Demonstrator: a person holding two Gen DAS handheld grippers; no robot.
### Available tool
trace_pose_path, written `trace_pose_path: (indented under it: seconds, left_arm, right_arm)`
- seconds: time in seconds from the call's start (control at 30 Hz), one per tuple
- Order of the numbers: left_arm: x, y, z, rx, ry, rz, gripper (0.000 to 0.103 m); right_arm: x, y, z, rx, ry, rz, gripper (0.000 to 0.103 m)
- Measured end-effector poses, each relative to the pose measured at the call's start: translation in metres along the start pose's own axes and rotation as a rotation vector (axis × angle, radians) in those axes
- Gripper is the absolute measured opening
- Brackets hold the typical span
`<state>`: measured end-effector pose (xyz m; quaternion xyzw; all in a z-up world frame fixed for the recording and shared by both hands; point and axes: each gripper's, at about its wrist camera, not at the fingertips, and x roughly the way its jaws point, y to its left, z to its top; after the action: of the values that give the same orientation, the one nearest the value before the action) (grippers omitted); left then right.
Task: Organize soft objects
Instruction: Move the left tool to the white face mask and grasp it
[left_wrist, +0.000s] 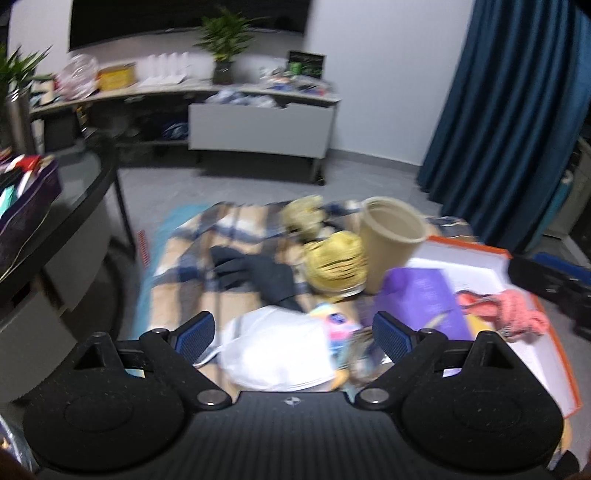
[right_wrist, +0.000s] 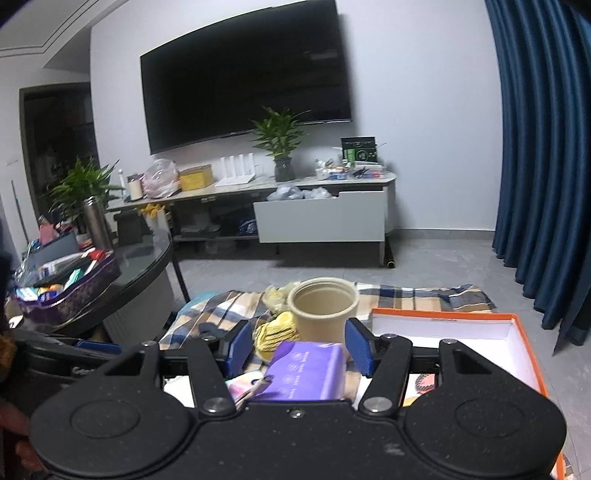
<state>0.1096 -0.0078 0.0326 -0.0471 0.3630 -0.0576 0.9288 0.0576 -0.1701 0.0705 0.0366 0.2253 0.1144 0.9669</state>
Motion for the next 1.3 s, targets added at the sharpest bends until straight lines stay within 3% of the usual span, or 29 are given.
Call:
trace_pose_path:
  seconds: [0.27, 0.5, 0.6, 0.93, 1.0, 1.07, 1.17, 1.3]
  left_arm:
    - [0.039, 0.012, -0.015, 0.008, 0.094, 0.02, 0.101]
    - [0.065, 0.008, -0.023, 0.026, 0.112, 0.02, 0.103]
    - [0.075, 0.01, -0.022, -0.011, 0.133, 0.016, 0.103]
    - [0.072, 0.017, -0.03, -0.079, 0.139, -0.046, 0.103]
    - [0.075, 0.015, -0.031, -0.084, 0.124, -0.05, 0.096]
    - [0.073, 0.012, -0.028, -0.085, 0.096, -0.06, 0.075]
    - [0.066, 0.014, -0.023, -0.099, 0.067, -0.08, 0.056]
    - [0.051, 0.019, -0.018, -0.1, 0.027, -0.074, 0.047]
  right_arm:
    - [-0.002, 0.009, -0.009, -0.023, 0.017, 0.014, 0.069]
    - [-0.005, 0.01, -0.013, -0.032, 0.025, 0.024, 0.07]
    - [-0.004, 0.011, -0.015, -0.035, 0.037, 0.028, 0.07]
    - [-0.005, 0.015, -0.019, -0.041, 0.04, 0.043, 0.07]
    - [-0.005, 0.018, -0.019, -0.05, 0.046, 0.049, 0.07]
    - [-0.006, 0.021, -0.02, -0.063, 0.047, 0.054, 0.07]
    - [-0.005, 0.021, -0.019, -0.07, 0.05, 0.053, 0.07]
    - [-0.003, 0.026, -0.022, -0.07, 0.07, 0.057, 0.07]
